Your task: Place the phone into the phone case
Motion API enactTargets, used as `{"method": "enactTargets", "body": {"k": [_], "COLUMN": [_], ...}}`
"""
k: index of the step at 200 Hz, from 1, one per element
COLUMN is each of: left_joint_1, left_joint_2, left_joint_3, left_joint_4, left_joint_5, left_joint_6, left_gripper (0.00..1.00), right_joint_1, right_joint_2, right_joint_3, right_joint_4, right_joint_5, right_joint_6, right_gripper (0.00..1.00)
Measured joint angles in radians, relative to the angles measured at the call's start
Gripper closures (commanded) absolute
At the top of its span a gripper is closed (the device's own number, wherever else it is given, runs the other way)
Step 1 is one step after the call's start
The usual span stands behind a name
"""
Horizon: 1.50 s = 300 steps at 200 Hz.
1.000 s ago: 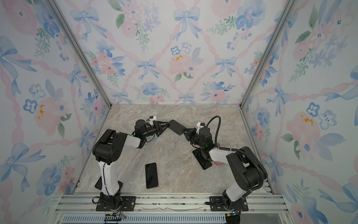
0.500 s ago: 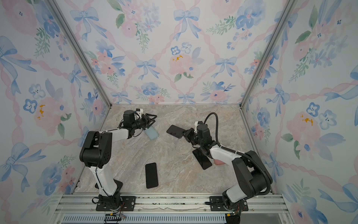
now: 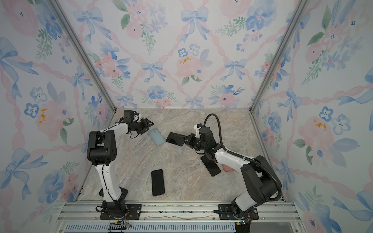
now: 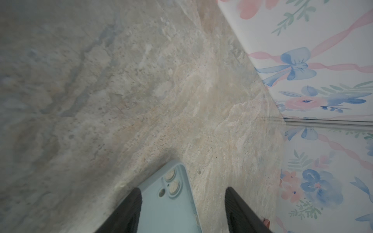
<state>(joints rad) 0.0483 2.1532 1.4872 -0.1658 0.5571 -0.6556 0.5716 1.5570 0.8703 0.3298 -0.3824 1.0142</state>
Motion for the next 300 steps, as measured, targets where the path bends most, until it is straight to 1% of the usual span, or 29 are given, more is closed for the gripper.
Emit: {"method": "enactTargets", "body": {"k": [26, 89, 107, 147, 181, 228, 265, 300], "left_joint_1": [0.023, 0.023, 0.023, 0.005, -0.008, -0.007, -0.018, -0.053], "left_joint_2": [0.042, 0.120, 0.128, 0.129, 0.109, 0.043, -0.026, -0.117], "left_joint_3": [0.041, 0.145, 0.151, 0.140, 0.093, -0.011, -0.114, -0.249], "left_joint_4": [-0.021, -0.024, -0.024, -0.024, -0.012, -0.013, -0.016, -0.008], "left_joint_5": [0.016, 0.055, 0.069, 0.117, 0.156, 0.173, 0.177, 0.176], "left_joint_6": [0.018, 0.027, 0.027, 0.025, 0.020, 0.005, -0.003, -0.011], "left_gripper": [0.34, 0.37, 0.40, 0.41, 0.42, 0.42, 0.43, 0.43], "right_joint_1": [0.011, 0.013, 0.014, 0.017, 0.026, 0.028, 0.028, 0.028], "right_joint_2": [0.003, 0.003, 0.003, 0.013, 0.036, 0.039, 0.039, 0.039], "right_joint_3": [0.023, 0.046, 0.046, 0.052, 0.072, 0.080, 0.080, 0.079], "right_joint_4": [-0.037, -0.094, -0.100, -0.103, -0.107, -0.113, -0.127, -0.132], "right_joint_5": [-0.008, -0.023, -0.023, -0.027, -0.034, -0.037, -0.037, -0.043], "right_joint_6": [-0.035, -0.082, -0.087, -0.087, -0.087, -0.088, -0.088, -0.087], "right_gripper": [0.95, 0.95, 0.95, 0.95, 0.95, 0.96, 0.96, 0.96]}}
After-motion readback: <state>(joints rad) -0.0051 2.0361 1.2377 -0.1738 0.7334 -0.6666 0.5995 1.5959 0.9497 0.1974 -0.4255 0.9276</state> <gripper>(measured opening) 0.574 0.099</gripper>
